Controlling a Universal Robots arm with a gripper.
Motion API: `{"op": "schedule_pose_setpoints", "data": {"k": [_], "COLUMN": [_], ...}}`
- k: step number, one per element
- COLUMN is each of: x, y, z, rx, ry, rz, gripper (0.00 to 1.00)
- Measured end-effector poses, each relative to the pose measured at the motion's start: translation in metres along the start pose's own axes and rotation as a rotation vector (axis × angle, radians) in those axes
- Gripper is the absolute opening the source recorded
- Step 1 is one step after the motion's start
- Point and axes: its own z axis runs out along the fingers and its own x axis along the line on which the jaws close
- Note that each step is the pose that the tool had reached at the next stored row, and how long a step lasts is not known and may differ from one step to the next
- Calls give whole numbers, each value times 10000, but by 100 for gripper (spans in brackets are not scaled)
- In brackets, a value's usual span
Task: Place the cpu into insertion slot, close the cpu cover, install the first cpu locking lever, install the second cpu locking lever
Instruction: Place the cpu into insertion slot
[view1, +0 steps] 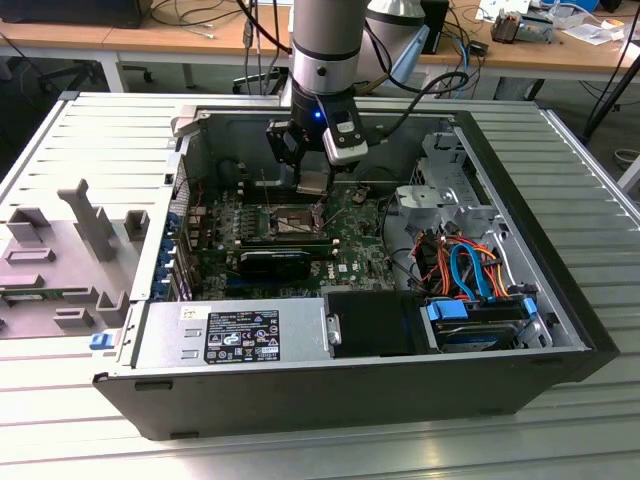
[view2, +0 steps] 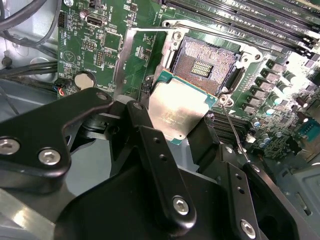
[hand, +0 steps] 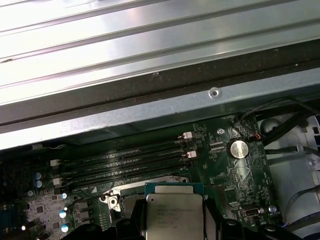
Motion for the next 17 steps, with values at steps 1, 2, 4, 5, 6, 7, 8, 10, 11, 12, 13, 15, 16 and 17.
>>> {"op": "schedule_pose_setpoints", "data": {"k": [1,2,4,5,6,7,8,10,11,12,13,15,16,17], "x": [0,0,0,0,0,0,0,0,0,0,0,0,0,0], "y": [0,0,0,0,0,0,0,0,0,0,0,0,0,0], "z": [0,0,0,0,0,0,0,1,0,1,1,1,1,1], "rx": [0,-1,-1,-1,-1,-1,-2,-2,-2,-2,-2,-3,-3,-3], "ry": [-1,-2,-4,-6,-7,-7,-8,-10,-11,-12,-13,-15,-16,-17], "rz": [11,31,51,67,76,85,95,118,127,137,146,167,182,195], "gripper": [55,55,55,55,55,55,55,55,55,55,55,55,55,55]}}
